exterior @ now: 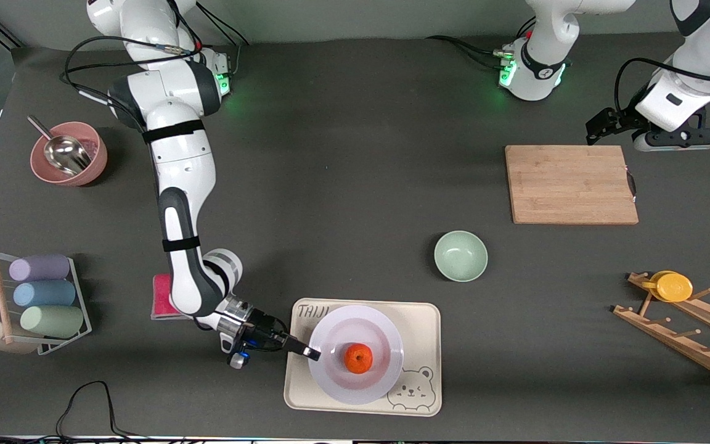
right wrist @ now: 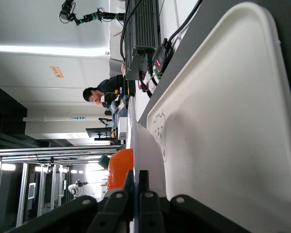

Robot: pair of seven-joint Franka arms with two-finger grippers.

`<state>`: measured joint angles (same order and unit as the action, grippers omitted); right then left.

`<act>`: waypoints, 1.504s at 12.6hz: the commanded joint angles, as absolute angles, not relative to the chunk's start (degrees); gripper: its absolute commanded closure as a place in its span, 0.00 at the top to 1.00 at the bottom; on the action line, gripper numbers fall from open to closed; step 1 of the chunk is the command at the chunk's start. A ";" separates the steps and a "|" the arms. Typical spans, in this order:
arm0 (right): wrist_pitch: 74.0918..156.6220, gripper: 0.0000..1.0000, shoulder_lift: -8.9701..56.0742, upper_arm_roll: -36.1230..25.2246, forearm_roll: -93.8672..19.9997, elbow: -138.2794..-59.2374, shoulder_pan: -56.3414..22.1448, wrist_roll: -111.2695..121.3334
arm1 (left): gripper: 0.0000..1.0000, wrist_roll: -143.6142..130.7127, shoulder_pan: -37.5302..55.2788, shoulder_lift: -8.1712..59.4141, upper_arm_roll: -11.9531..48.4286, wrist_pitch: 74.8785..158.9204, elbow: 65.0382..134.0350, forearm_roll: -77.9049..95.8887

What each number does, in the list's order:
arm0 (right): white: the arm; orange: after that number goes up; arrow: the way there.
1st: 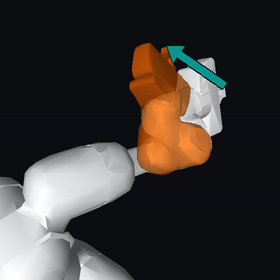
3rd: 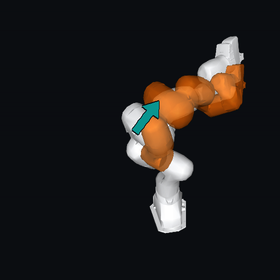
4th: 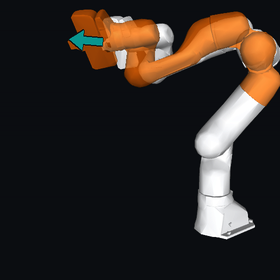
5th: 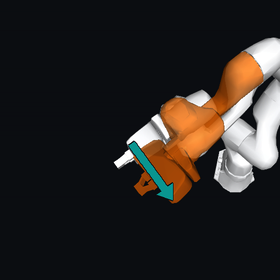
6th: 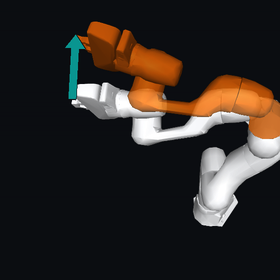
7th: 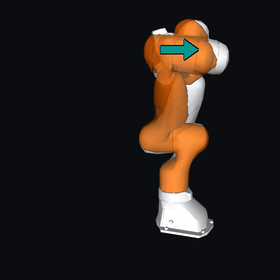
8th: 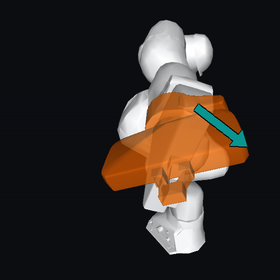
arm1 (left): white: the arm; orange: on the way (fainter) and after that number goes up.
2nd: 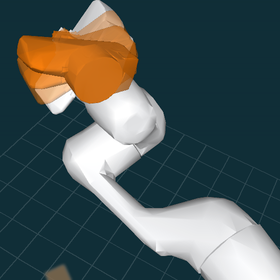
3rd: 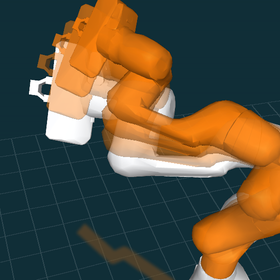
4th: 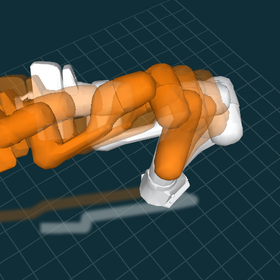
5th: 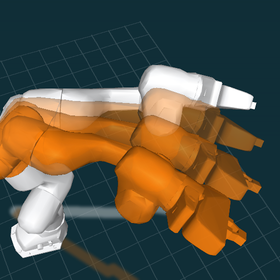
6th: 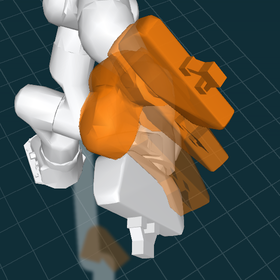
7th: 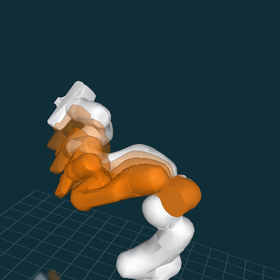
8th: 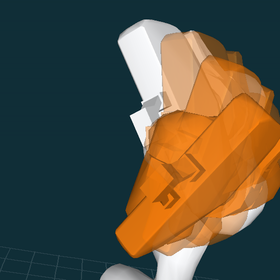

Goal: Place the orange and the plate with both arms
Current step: 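Lower the plate onto the bear tray and open the right gripper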

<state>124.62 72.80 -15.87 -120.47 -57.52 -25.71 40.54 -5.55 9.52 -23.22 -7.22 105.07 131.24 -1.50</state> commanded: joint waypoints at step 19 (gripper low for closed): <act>125.42 1.00 69.27 -14.33 -116.12 -56.67 -22.33 46.06 | 1.00 -1.76 8.79 -19.87 -13.36 92.11 115.22 -4.75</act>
<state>124.92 72.42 -14.64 -119.14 -54.60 -22.83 46.52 -3.55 8.74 -21.23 -12.73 93.83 117.10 -4.52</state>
